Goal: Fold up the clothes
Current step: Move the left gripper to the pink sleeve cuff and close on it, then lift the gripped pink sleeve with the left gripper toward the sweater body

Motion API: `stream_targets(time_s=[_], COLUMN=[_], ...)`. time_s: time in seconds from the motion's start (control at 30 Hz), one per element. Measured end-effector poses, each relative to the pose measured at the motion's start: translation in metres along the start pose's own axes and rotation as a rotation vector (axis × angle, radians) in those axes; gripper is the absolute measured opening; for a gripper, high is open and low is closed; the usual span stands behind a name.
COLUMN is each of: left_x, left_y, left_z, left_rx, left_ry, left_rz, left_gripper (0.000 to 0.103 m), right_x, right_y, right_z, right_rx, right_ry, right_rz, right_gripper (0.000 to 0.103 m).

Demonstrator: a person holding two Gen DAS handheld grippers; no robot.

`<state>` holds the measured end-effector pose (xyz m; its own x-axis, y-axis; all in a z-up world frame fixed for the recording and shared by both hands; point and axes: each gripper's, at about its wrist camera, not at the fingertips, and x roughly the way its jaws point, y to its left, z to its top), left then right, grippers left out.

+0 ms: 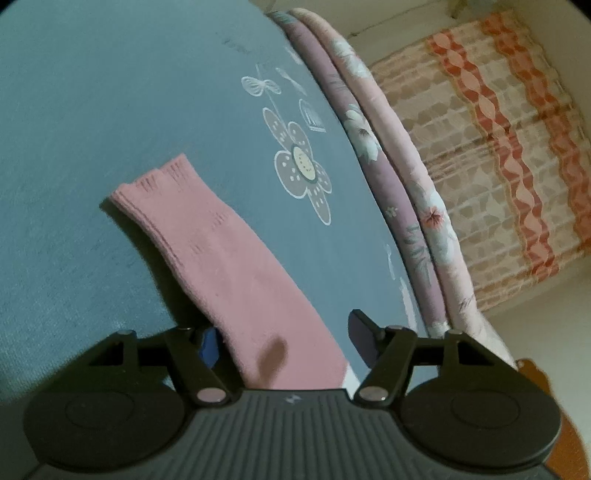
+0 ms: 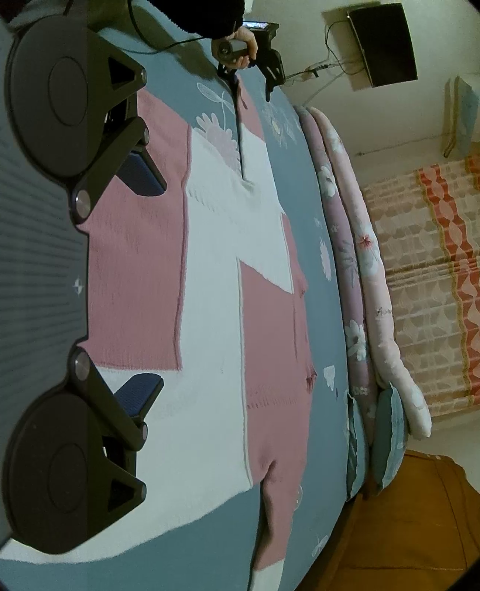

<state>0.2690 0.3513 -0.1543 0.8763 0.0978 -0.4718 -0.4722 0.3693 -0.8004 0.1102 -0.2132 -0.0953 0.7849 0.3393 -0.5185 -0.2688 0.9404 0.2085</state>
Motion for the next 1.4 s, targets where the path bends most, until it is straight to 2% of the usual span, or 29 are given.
stream_targets(time_s=[0.2, 0.37, 0.47, 0.6, 0.67, 0.8, 1.0, 1.13, 1.4], left_x=[0.006, 0.003, 0.001, 0.001, 0.001, 0.001, -0.006, -0.010, -0.019], left_y=[-0.009, -0.016, -0.015, -0.023, -0.028, -0.036, -0.064, -0.089, -0.133], left_z=[0.003, -0.002, -0.003, -0.005, -0.006, -0.005, -0.007, -0.012, -0.022], left_rx=[0.024, 0.099, 0.101, 0.148, 0.178, 0.206, 0.301, 0.376, 0.486], left_ry=[-0.013, -0.026, -0.031, -0.030, -0.027, -0.025, -0.059, -0.054, -0.050], left_rz=[0.055, 0.149, 0.175, 0.228, 0.254, 0.287, 0.289, 0.290, 0.275], left_gripper=[0.064, 0.031, 0.022, 0.018, 0.016, 0.016, 0.009, 0.007, 0.007], right_x=[0.001, 0.014, 0.039, 0.085, 0.100, 0.118, 0.124, 0.125, 0.122], right_y=[0.000, -0.003, 0.002, 0.017, 0.025, 0.038, 0.032, 0.024, 0.018], right_z=[0.004, 0.024, 0.053, 0.090, 0.099, 0.104, 0.088, 0.075, 0.078], right_rx=[0.007, -0.025, -0.110, -0.265, -0.320, -0.358, -0.312, -0.271, -0.235], right_ry=[-0.010, -0.050, -0.035, 0.104, 0.117, 0.089, 0.085, 0.097, 0.103], right_rz=[0.030, 0.062, 0.066, 0.045, 0.055, 0.119, 0.187, 0.237, 0.235], right_gripper=[0.103, 0.103, 0.103, 0.103, 0.103, 0.103, 0.103, 0.103, 0.103])
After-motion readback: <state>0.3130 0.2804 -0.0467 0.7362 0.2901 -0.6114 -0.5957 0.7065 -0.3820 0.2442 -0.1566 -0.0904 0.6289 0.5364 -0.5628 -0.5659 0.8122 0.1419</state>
